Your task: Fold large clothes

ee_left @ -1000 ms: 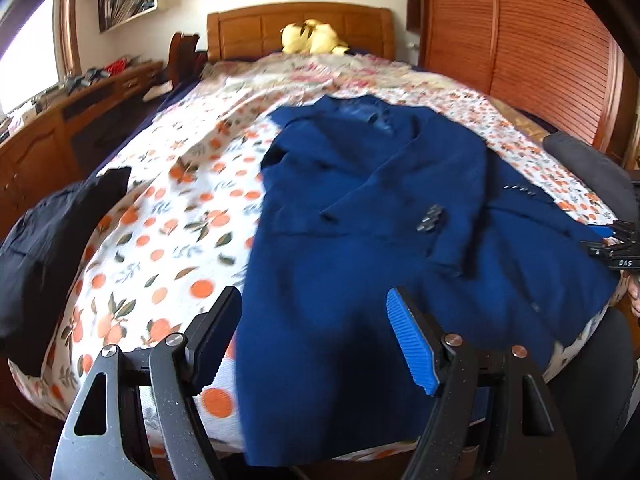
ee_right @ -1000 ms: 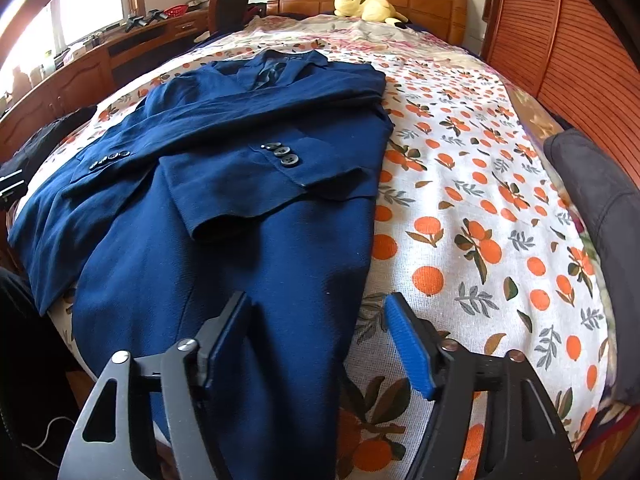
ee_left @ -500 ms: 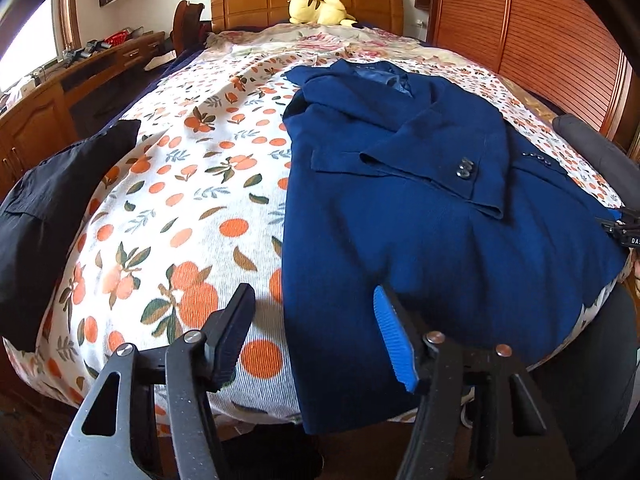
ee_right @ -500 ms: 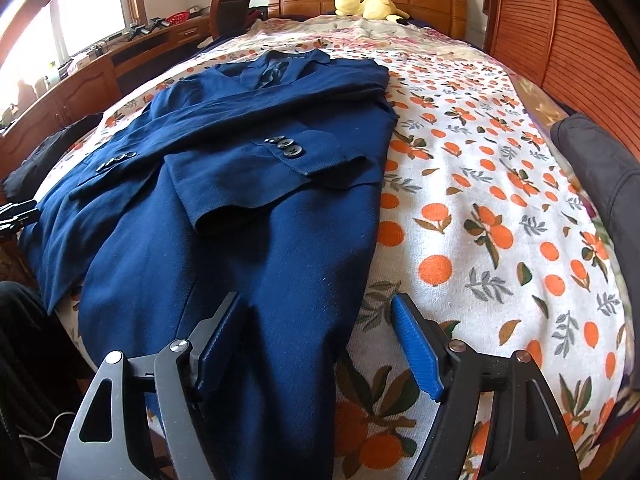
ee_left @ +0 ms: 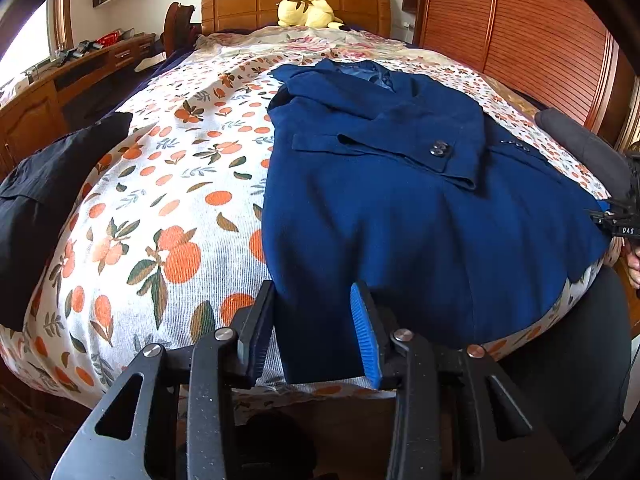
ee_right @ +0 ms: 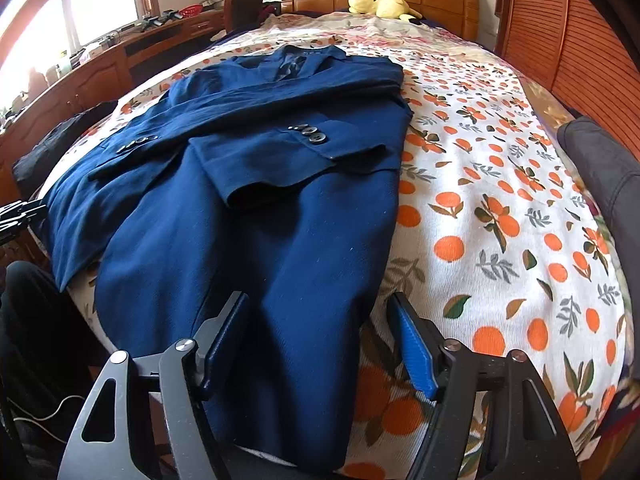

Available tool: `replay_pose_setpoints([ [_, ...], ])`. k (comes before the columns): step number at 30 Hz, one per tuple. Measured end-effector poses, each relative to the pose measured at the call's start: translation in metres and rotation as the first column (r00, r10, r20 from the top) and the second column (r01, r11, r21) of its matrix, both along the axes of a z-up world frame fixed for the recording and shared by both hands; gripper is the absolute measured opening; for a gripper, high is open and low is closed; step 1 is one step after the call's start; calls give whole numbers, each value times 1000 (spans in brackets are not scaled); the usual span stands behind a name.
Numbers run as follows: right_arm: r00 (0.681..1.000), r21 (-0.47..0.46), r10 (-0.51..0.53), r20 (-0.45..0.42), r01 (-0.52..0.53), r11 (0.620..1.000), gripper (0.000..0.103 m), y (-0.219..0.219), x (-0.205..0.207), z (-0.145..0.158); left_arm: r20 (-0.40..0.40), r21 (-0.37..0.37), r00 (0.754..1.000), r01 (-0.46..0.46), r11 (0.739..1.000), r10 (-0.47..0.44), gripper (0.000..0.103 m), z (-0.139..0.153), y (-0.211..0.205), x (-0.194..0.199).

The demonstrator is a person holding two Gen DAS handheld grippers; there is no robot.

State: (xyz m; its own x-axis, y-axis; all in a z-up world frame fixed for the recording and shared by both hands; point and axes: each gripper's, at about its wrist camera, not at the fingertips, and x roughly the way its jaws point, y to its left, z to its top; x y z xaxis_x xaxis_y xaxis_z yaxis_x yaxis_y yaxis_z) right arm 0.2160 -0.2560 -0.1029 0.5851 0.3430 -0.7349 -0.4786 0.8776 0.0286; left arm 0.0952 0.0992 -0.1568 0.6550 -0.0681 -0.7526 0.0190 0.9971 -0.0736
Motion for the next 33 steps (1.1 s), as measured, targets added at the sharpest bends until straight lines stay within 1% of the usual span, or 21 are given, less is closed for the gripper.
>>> replay_pose_setpoints([
  [1,1000,0,-2,2,2,1000,69,0,0,-2,-1,-5,1000,-1,1000,1,39,0,1,0],
  [2,1000,1,3,7,-3,1000,61,1,-2,-1,-2,-9,1000,-2,1000,1,39,0,1,1],
  [3,1000,3,17,15,-17,1000,45,2,-3,0,-1,-8,1000,-1,1000,1,38,0,1,1],
  [4,999,7,29,20,-29,1000,37,4,-5,2,2,1,1000,-1,1000,1,31,1,0,0],
  [5,999,9,40,24,-41,999,28,5,-8,3,4,10,1000,-5,1000,5,27,3,-1,0],
  [6,999,5,45,29,-45,999,25,5,-9,4,-1,6,1000,-13,1000,13,25,5,-2,0],
  [9,999,31,42,27,-43,999,22,1,-9,3,5,-18,999,-31,999,32,24,6,0,-1],
  [12,999,59,34,16,-35,998,22,-3,-6,1,3,-13,999,-32,999,32,24,0,0,-1],
  [14,999,58,33,21,-34,998,22,-1,-7,1,3,-8,1000,-28,1000,28,24,-2,0,-1],
  [15,999,59,35,24,-36,998,20,-1,-7,1,2,-12,1000,-30,999,30,24,-1,1,-1],
  [16,999,62,39,25,-40,997,18,-1,-7,0,1,-11,1000,-30,999,30,21,0,1,-1],
  [17,999,68,45,21,-46,997,12,0,-7,2,3,-5,1000,-29,1000,29,8,2,0,-1],
  [19,998,86,48,27,-50,995,8,0,-6,6,13,-8,1000,-25,1000,25,6,10,-2,-2],
  [21,998,121,50,27,-53,991,7,-1,-6,11,59,-35,998,-20,999,22,4,27,-5,-7],
  [22,999,163,44,19,-46,986,7,-4,-5,14,85,-43,996,-15,999,19,4,36,-6,-9],
  [23,999,222,34,20,-38,974,6,-8,-5,20,111,-44,994,-14,999,19,3,46,-9,-11],
  [24,999,256,28,35,-36,966,6,-10,-6,26,138,-38,990,-11,999,16,3,58,-13,-12],
  [27,998,318,21,62,-40,947,6,-12,-7,41,231,-39,973,1,999,8,3,98,-24,-11],
  [31,991,368,18,131,-66,928,5,-14,-16,79,326,-38,945,10,999,3,3,146,-34,-10],
  [32,988,374,20,155,-77,924,5,-16,-20,89,348,-30,937,16,999,-4,3,158,-36,-12],
  [33,982,371,21,186,-90,924,5,-17,-26,101,378,-6,925,23,1000,-19,3,173,-40,-16],
])
